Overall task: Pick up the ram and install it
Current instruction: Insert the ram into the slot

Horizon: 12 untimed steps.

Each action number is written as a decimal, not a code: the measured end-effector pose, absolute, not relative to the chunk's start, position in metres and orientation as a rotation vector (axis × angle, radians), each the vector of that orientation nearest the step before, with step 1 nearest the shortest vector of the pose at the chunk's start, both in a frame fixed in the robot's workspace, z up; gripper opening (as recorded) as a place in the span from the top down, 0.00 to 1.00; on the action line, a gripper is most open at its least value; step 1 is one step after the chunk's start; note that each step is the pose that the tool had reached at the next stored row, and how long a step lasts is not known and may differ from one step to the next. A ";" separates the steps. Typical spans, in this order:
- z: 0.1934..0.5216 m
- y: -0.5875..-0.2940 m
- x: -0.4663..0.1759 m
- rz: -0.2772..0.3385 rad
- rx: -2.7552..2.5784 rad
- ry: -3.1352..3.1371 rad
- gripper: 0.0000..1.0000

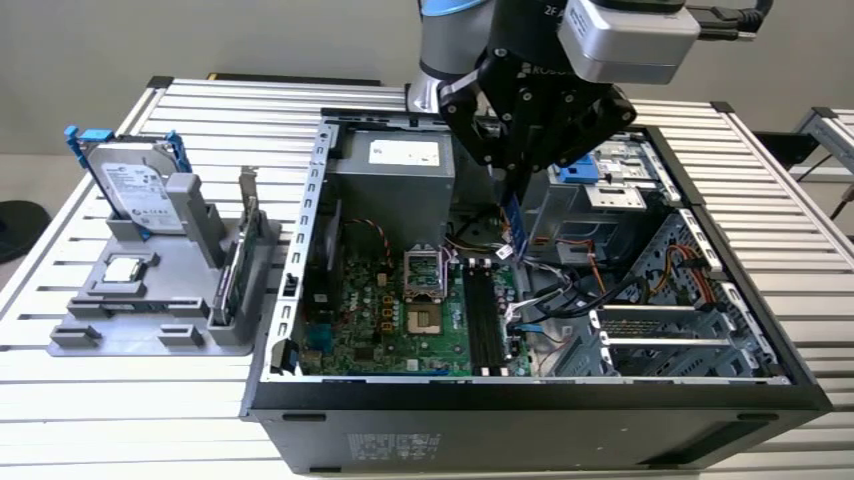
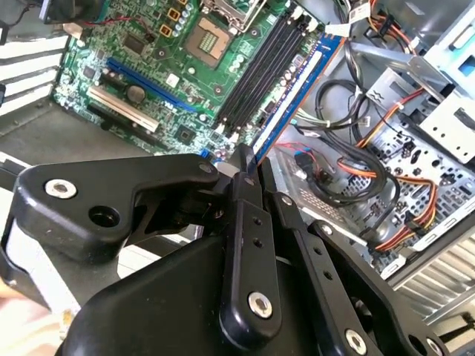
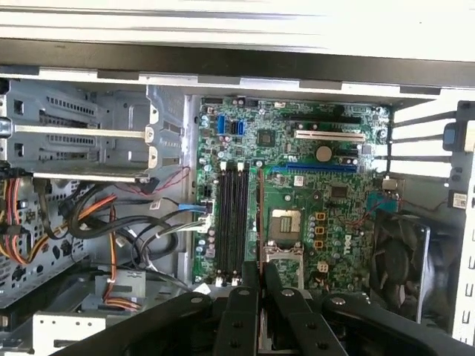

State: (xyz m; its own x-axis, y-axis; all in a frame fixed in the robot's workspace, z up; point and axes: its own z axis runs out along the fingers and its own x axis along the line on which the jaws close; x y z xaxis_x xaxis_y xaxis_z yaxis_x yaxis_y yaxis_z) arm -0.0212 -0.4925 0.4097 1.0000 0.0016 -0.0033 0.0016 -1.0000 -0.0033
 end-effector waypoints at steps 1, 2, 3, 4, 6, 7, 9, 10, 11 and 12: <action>0.410 -0.492 -0.021 0.005 -3.138 0.011 1.00; 0.410 -0.492 -0.021 0.005 -3.138 0.023 1.00; 0.410 -0.492 -0.021 0.005 -3.138 0.036 1.00; 0.410 -0.492 -0.021 0.005 -3.138 0.049 1.00; 0.410 -0.492 -0.021 0.005 -3.137 0.077 1.00; 0.410 -0.492 -0.021 0.005 -3.137 0.090 1.00; 0.410 -0.492 -0.021 0.005 -3.136 0.112 1.00; 0.410 -0.492 -0.021 0.005 -3.136 0.120 1.00; 0.410 -0.492 -0.021 0.005 -3.136 0.122 1.00; 0.410 -0.492 -0.021 0.005 -3.136 0.122 1.00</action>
State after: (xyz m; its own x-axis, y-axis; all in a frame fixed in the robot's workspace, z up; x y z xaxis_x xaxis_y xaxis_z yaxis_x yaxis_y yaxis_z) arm -0.0210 -0.4925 0.4096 0.9970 -0.0777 -0.0036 -0.0777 -0.9970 -0.0035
